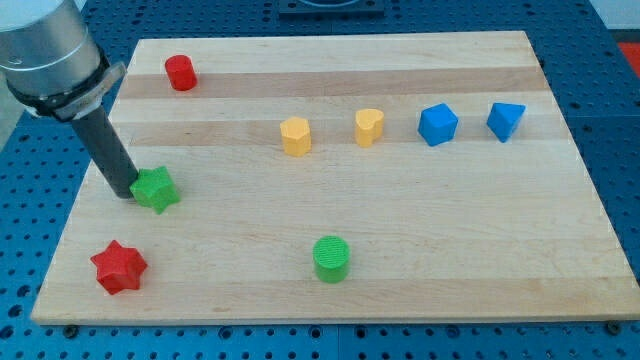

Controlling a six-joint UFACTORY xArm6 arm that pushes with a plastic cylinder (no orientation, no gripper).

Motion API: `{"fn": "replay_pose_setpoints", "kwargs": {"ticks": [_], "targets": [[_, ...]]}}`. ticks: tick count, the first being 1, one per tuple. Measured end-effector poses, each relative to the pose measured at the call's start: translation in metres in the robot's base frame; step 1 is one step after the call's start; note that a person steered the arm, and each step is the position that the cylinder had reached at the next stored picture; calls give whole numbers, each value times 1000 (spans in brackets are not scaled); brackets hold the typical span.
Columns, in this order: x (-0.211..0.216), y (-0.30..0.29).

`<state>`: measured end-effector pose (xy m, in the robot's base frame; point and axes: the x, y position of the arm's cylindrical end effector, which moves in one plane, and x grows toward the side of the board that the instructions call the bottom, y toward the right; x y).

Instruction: Push the blue cube towards the left center

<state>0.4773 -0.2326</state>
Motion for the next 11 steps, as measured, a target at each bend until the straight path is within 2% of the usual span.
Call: {"fn": "replay_pose_setpoints", "kwargs": {"ticks": [4, 6, 7, 9, 11], "targets": [[6, 119], [18, 127], [38, 127], [42, 127], [71, 132]]}}
